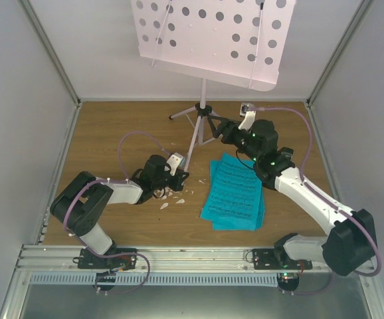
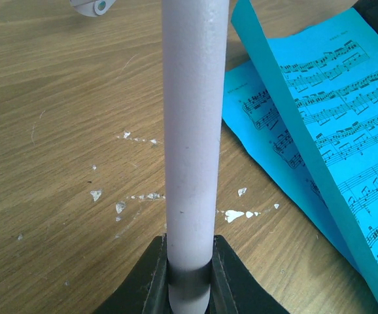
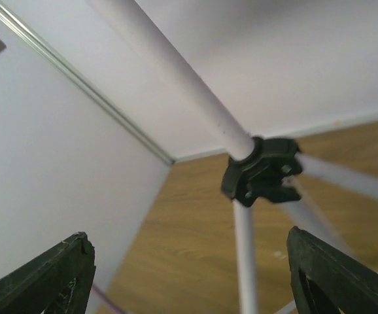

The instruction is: Pack up the instrument practice props

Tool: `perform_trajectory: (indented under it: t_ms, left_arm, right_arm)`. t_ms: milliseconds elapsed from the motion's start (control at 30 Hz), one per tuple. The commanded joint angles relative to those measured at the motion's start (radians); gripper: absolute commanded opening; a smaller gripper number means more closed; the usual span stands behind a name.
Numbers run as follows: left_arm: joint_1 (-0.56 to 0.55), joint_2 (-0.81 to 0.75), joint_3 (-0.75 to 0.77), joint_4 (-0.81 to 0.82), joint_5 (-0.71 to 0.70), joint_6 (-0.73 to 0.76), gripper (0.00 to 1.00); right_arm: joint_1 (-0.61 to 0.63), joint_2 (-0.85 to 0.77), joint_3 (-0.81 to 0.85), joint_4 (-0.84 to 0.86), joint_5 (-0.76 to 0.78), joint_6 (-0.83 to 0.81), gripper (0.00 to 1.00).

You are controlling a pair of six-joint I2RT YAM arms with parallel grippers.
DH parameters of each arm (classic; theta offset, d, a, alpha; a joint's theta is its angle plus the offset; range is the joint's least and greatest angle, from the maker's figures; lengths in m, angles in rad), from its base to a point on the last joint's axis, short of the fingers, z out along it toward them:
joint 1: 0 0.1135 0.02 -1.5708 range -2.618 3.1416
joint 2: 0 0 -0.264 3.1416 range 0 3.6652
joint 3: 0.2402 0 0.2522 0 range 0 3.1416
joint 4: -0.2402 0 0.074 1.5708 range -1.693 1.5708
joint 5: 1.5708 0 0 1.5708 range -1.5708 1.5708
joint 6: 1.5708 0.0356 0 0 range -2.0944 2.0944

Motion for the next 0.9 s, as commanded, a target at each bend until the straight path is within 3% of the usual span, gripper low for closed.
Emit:
perform_trajectory:
  t_ms: [0, 400, 867]
  left_arm:
    - [0.003, -0.029, 0.011, 0.013, -0.018, -0.015, 0.00]
    - [0.003, -0.048, -0.004, 0.034, 0.006, -0.021, 0.00]
    - [0.003, -0.052, -0.004, 0.033, 0.007, -0.021, 0.00]
  right_arm:
    - [-0.018, 0.028, -0.010, 0.110, -0.180, 0.386, 0.81]
    - [-0.037, 0.196, -0.056, 0.324, -0.224, 0.741, 0.83]
    - [-0.096, 0.309, 0.010, 0.314, -0.197, 0.748, 0.73]
